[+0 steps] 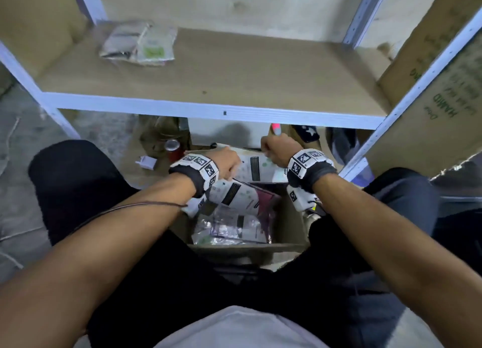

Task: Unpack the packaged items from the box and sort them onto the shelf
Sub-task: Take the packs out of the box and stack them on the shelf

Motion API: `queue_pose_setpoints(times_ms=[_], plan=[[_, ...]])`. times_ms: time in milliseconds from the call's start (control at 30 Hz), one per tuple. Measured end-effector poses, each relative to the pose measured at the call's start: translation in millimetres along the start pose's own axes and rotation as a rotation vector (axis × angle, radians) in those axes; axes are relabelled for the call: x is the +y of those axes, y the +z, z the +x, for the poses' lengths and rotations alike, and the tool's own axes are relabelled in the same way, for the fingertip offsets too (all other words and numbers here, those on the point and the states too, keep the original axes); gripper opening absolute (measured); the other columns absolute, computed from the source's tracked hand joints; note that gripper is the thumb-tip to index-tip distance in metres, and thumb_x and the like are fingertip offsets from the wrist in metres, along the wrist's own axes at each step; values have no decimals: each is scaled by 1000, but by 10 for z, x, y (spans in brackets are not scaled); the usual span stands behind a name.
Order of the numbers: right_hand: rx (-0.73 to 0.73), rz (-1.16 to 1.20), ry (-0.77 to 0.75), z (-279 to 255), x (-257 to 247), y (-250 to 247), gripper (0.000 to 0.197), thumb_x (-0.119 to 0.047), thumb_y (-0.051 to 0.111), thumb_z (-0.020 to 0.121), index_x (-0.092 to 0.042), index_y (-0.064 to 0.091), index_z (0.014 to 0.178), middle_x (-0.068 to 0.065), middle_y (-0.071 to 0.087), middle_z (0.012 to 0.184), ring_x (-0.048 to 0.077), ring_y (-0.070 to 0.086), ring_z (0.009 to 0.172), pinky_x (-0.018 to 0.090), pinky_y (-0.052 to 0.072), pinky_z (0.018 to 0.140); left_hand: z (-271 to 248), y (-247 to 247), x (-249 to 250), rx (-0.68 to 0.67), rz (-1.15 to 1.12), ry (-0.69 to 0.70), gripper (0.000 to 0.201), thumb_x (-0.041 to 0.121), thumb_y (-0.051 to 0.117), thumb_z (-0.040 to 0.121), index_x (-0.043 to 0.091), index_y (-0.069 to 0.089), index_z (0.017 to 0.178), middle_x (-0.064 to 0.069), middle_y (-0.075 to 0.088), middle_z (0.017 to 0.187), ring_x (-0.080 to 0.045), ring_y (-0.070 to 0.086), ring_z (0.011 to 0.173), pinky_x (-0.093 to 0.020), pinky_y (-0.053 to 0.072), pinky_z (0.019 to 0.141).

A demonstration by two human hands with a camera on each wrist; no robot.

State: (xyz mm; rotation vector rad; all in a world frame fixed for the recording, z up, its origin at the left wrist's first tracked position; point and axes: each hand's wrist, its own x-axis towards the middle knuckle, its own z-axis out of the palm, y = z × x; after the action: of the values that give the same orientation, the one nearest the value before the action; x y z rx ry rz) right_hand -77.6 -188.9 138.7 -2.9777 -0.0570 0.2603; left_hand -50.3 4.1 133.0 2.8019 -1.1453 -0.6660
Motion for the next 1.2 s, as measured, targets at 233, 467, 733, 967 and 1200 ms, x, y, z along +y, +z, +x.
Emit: queue_pose_setpoints(times_ms=[233,467,733,967,1200], plan=[[177,-21,-48,-354,-57,-930,17,-13,47,92,-11,64,96,16,70,95,36,66,86,40,55,78,-489,-912,70,256,-113,45,12,3,65,83,9,75,83,-2,76,89,-15,66,81,-24,47,70],[320,43,-43,-500,95,-1677,12,-10,59,90,-10,68,97,8,72,100,24,62,89,33,51,83,-805,-1757,-158,341,-271,62,5,18,73,87,21,72,84,24,67,66,7,60,72,-11,41,61],[413,223,37,-295,430,-1926,12,-11,66,89,-3,69,98,14,71,102,25,64,91,29,49,81,-766,-1989,-712,456,-605,-6,8,14,69,92,12,69,100,4,71,97,-5,64,85,-13,48,68],[410,539,100,261,427,-1839,6,-14,67,91,-12,61,89,-1,62,82,13,57,76,24,47,69,-422,-1845,-1264,642,-1082,-178,9,10,62,96,10,69,102,-16,65,107,-25,57,89,-36,44,78],[338,1224,178,1061,-141,-1569,16,-8,64,93,-15,57,80,5,57,73,17,54,61,22,48,48,-16,-1832,-1940,841,-1428,-326,15,8,60,97,3,69,108,-18,64,127,-22,72,81,-36,59,87]])
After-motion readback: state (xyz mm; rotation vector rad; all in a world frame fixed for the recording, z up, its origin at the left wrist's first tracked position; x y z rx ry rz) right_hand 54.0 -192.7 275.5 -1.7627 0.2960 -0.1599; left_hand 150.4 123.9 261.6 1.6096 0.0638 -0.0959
